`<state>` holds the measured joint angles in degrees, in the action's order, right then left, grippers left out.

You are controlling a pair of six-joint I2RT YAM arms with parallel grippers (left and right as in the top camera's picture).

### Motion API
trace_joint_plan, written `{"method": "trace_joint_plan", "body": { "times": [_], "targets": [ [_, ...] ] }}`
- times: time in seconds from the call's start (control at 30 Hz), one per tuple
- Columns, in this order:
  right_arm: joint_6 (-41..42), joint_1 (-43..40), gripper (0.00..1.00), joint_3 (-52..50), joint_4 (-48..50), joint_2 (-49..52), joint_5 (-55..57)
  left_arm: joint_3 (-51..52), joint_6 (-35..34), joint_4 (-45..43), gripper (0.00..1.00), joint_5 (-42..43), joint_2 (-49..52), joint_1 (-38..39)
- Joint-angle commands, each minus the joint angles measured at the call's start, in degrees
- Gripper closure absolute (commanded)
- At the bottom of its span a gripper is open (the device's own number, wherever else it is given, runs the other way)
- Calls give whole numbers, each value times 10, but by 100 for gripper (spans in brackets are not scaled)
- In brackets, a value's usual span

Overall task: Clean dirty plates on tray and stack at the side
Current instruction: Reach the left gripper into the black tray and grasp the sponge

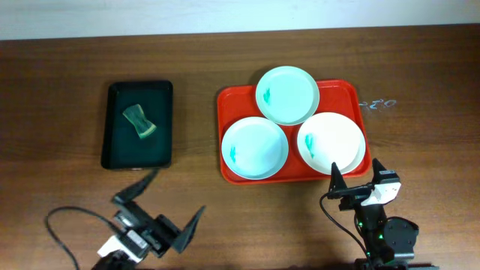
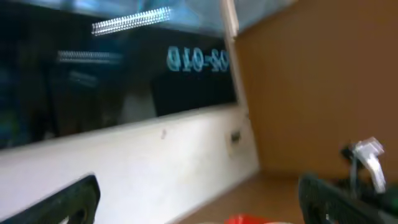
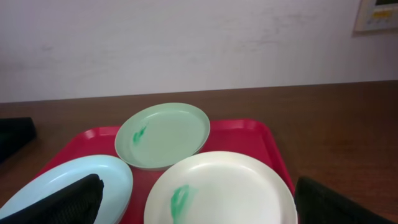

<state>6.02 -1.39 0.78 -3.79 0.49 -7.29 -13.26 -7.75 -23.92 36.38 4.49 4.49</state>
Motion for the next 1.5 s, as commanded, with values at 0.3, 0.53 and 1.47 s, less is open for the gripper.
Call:
{"method": "trace_joint_plan", "body": {
  "times": [0.3, 0.53, 1.47],
  "targets": [
    [2, 4, 2, -5, -1, -3, 7, -897, -55, 791, 1, -317, 887, -71],
    [2, 4, 2, -5, -1, -3, 7, -897, -126, 721, 5, -313, 1154, -124],
    [2, 4, 2, -5, -1, -3, 7, -895, -186, 832, 97, -258, 1273, -124]
  ]
}}
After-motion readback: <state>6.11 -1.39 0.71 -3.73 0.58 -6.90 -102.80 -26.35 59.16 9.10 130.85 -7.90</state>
